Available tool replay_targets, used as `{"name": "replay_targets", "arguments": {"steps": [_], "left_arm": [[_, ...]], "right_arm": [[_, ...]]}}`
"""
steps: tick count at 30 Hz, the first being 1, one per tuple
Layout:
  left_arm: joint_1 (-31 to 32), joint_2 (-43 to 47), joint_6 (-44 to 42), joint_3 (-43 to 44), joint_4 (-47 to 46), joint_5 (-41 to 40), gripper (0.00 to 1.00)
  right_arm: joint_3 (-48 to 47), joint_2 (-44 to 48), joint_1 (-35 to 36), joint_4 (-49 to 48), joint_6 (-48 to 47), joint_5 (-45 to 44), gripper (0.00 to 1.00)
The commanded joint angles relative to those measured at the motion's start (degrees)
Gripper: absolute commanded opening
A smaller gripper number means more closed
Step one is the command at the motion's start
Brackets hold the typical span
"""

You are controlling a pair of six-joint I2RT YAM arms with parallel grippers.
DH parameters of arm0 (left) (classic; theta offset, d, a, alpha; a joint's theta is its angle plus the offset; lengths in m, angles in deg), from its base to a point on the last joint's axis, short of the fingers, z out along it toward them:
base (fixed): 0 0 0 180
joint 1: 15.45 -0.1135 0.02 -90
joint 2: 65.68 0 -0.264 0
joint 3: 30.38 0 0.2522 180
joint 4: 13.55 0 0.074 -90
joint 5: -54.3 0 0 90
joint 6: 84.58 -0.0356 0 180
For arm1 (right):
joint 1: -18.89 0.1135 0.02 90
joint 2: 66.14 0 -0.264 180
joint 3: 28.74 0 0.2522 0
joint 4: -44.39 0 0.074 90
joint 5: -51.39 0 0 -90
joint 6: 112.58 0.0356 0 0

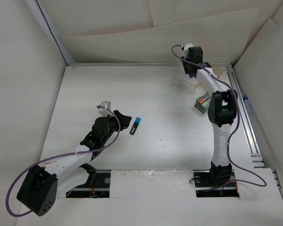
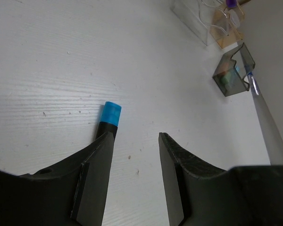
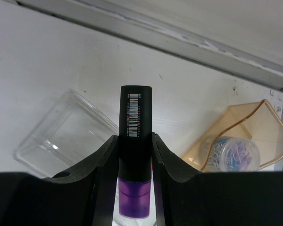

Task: Sort the stationery into containers
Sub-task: Place the stationery in the storage box.

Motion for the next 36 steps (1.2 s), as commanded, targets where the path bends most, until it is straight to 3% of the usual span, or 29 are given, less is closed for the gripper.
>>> {"name": "replay_targets", "arguments": {"steps": [1, 8, 15, 28, 36], "left_arm": [[-0.20, 0.16, -0.64, 1.95, -3.33, 0.62, 0.40], [-0.20, 0.69, -0.64, 1.95, -3.33, 0.62, 0.40], [-0.20, 0.69, -0.64, 1.95, -3.33, 0.62, 0.40], [-0.20, 1.21, -0.64, 1.95, -3.33, 0.62, 0.40], [-0.20, 2.54, -0.64, 1.42, -3.33, 0.62, 0.40]], "right_arm": [[1.03, 1.78, -2.28, -0.32, -1.88, 1.91, 0.01], [8.06, 5.29, -4.22, -2.16, -1.88, 8.66, 0.02], [6.39, 5.91, -7.47, 0.39, -1.35, 19.13, 0.04], [16.67, 10.21, -7.47, -7.78, 1.29, 23.53, 0.21], [17.47, 10.21, -6.95, -8.49, 1.29, 21.51, 0.28]]}}
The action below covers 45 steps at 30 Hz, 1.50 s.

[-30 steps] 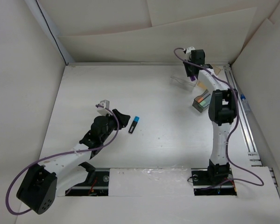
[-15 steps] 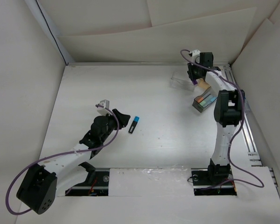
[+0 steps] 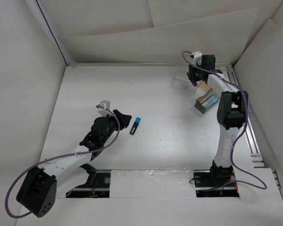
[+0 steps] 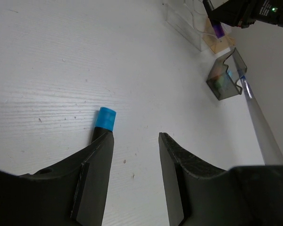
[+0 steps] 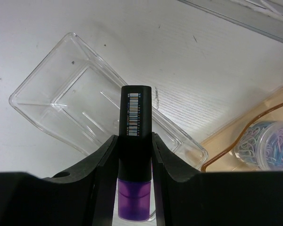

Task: Sort the stationery into containers
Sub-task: Place the stationery in the storage box.

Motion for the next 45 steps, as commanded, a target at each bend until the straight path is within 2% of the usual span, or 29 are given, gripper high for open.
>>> {"name": "replay_targets", "arguments": {"steps": [1, 5, 10, 15, 19, 30, 38, 43, 45], "left_arm": [[-0.20, 1.86, -0.62, 1.42, -2.26, 0.60, 0.40], [-0.20, 1.86, -0.62, 1.42, -2.26, 0.60, 0.40], [-0.20, 1.86, -0.62, 1.42, -2.26, 0.60, 0.40], [-0.20, 1.86, -0.62, 1.42, -2.26, 0.60, 0.40], [-0.20, 1.86, -0.62, 1.42, -2.26, 0.07, 0.40], [-0.20, 1.33, -0.62, 1.42, -2.26, 0.07, 0.40], [-0.20, 0.80, -0.62, 1.42, -2.79, 0.60, 0.40], [-0.20, 0.80, -0.62, 1.42, -2.79, 0.60, 0.40], [-0.20, 0.80, -0.62, 1.42, -2.79, 0.60, 0.40]], "right_arm": [[-0.37, 3.18, 0.48, -3.03, 0.55, 0.81, 0.28], [-3.00, 2.56, 0.48, -0.49, -0.15, 3.36, 0.28], [-5.64, 2.03, 0.48, 3.38, -0.68, 7.49, 0.23], [-17.12, -3.92, 0.48, 12.16, -2.79, 8.73, 0.23], [-22.60, -6.49, 1.01, 17.36, -4.81, 8.73, 0.23], [-24.98, -10.97, 1.54, 21.84, -5.95, 11.01, 0.22], [-24.98, -10.97, 2.07, 22.46, -5.96, 10.84, 0.21], [-25.60, -11.59, 3.20, 22.46, -5.96, 9.43, 0.35], [-25.60, -11.59, 3.82, 21.93, -5.96, 8.82, 0.38]]}}
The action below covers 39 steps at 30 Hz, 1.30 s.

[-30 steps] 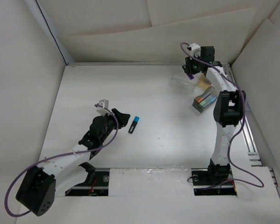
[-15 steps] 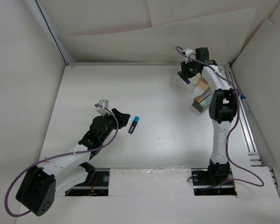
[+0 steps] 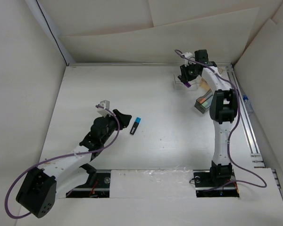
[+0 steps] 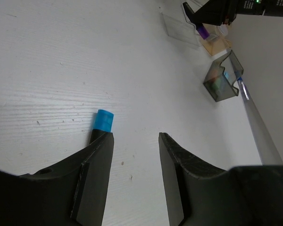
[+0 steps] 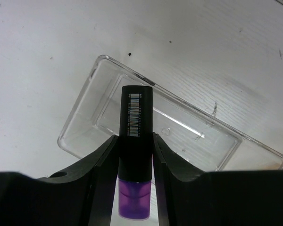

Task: Sort the stationery into containers
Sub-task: Place the stationery in the storage box, then pick up the stationery from the center of the board.

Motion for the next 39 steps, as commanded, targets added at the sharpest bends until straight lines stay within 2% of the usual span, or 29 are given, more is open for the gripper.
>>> {"name": "replay_targets", "arguments": {"steps": [1, 4, 5, 9, 14, 18, 19, 22, 23, 26, 29, 30, 32, 33, 35, 36, 37, 38, 39], "left_arm": [[-0.20, 0.11, -0.62, 1.42, -2.39, 0.57, 0.40], [-0.20, 0.11, -0.62, 1.42, -2.39, 0.57, 0.40], [-0.20, 0.11, -0.62, 1.42, -2.39, 0.57, 0.40], [-0.20, 0.11, -0.62, 1.42, -2.39, 0.57, 0.40], [-0.20, 0.11, -0.62, 1.42, -2.39, 1.10, 0.40], [-0.20, 0.11, -0.62, 1.42, -2.39, 1.63, 0.40], [-0.20, 0.11, -0.62, 1.42, -2.39, 1.63, 0.40], [-0.20, 0.11, -1.23, 1.42, -2.39, 1.63, 0.40], [-0.20, 0.11, -1.24, 2.03, -1.35, 1.63, 0.39], [-0.20, -1.55, -2.46, 4.22, 2.33, -0.12, 0.29], [0.33, -4.71, -3.87, 6.60, 5.85, -2.32, 0.28], [0.33, -5.69, -4.40, 8.43, 8.22, -2.33, 0.28], [0.33, -7.88, -5.02, 10.12, 10.43, -3.03, 0.35], [0.33, -9.98, -5.71, 11.43, 11.31, -3.64, 0.38], [1.38, -12.28, -6.25, 12.58, 13.51, -5.39, 0.50], [2.78, -14.81, -6.77, 14.06, 14.30, -6.27, 0.54], [3.40, -16.23, -6.78, 15.03, 15.70, -6.98, 0.58], [3.93, -17.81, -7.47, 16.00, 16.32, -6.98, 0.64], [4.46, -21.04, -8.26, 17.06, 17.02, -7.68, 0.67]], "right_arm": [[-2.76, 0.76, 1.66, -0.99, -0.89, -0.93, 0.39], [-2.23, 1.46, 2.19, -2.39, -0.36, -2.16, 0.45], [-0.92, 2.33, 2.71, -2.92, 0.34, -2.16, 0.49], [1.54, 4.88, 2.71, -4.86, 0.96, -2.69, 0.55], [6.20, 10.33, 2.71, -9.42, 4.11, -7.68, 0.55], [14.62, 19.28, 3.32, -16.53, 10.96, -9.02, 0.38], [19.69, 24.00, 3.33, -18.64, 14.20, -9.02, 0.28], [29.11, 30.62, 6.84, -26.64, 18.17, -12.08, 0.15], [30.97, 34.04, 7.98, -28.83, 20.97, -14.10, 0.03], [37.39, 39.49, 12.46, -30.61, 26.50, -20.43, 0.00], [46.24, 44.34, 17.91, -35.17, 29.77, -26.93, 0.00], [48.37, 47.66, 19.40, -36.23, 31.61, -29.13, 0.06], [52.07, 51.10, 23.53, -37.64, 33.29, -35.11, 0.15], [55.39, 54.86, 24.85, -38.17, 34.43, -36.95, 0.27], [58.75, 59.10, 28.70, -38.17, 36.19, -43.78, 0.39], [62.07, 61.29, 29.69, -38.17, 36.81, -45.39, 0.44], [63.76, 65.67, 30.48, -38.17, 38.04, -46.89, 0.53], [65.60, 67.80, 31.18, -38.17, 39.01, -49.08, 0.57], [69.10, 69.91, 31.71, -38.17, 39.97, -49.10, 0.61]]}}
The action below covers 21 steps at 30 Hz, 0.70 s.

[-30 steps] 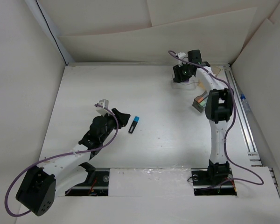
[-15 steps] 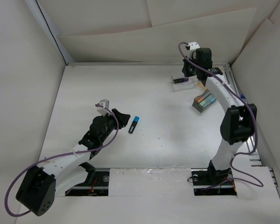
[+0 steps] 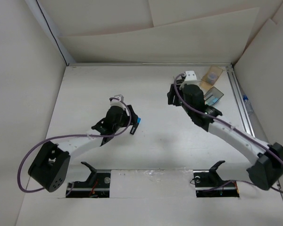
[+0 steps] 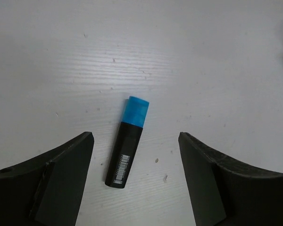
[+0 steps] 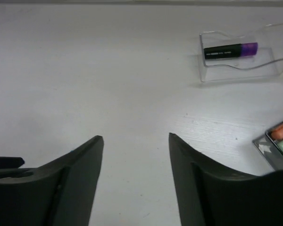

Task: Sort the stationery into containers
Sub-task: Pick up the stationery from the center of the board.

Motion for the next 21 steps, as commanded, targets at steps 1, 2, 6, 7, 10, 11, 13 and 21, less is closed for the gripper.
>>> {"name": "replay_targets", "arguments": {"steps": [1, 2, 6, 7, 10, 11, 13, 21], "left_arm": [[2.64, -5.83, -2.76, 5.89, 5.59, -3.29, 0.70], [2.65, -7.33, -2.76, 6.87, 6.74, -4.78, 0.72], [3.88, -12.00, -3.29, 8.28, 7.80, -6.20, 0.72], [3.88, -12.70, -3.29, 9.06, 7.81, -6.20, 0.69], [3.88, -15.86, -3.29, 10.65, 9.73, -7.51, 0.62], [3.88, -17.70, -3.29, 11.18, 9.74, -8.30, 0.59], [4.59, -19.38, -3.29, 11.70, 11.58, -10.05, 0.55], [10.21, -24.21, -2.06, 15.14, 16.07, -15.16, 0.45]], "right_arm": [[5.22, 10.22, 0.94, -4.55, 6.19, -9.34, 0.66], [6.80, 11.74, 0.94, -4.55, 6.89, -9.34, 0.66], [13.75, 17.72, 2.17, -6.22, 8.39, -12.14, 0.68], [14.72, 18.60, 2.17, -6.22, 9.09, -12.15, 0.68], [17.18, 21.24, 2.17, -7.27, 9.71, -13.29, 0.68], [18.06, 22.63, 2.17, -7.28, 9.71, -13.30, 0.68], [19.29, 24.05, 2.17, -8.59, 10.42, -13.30, 0.68], [21.85, 27.30, 2.17, -9.74, 10.94, -12.77, 0.68]]}}
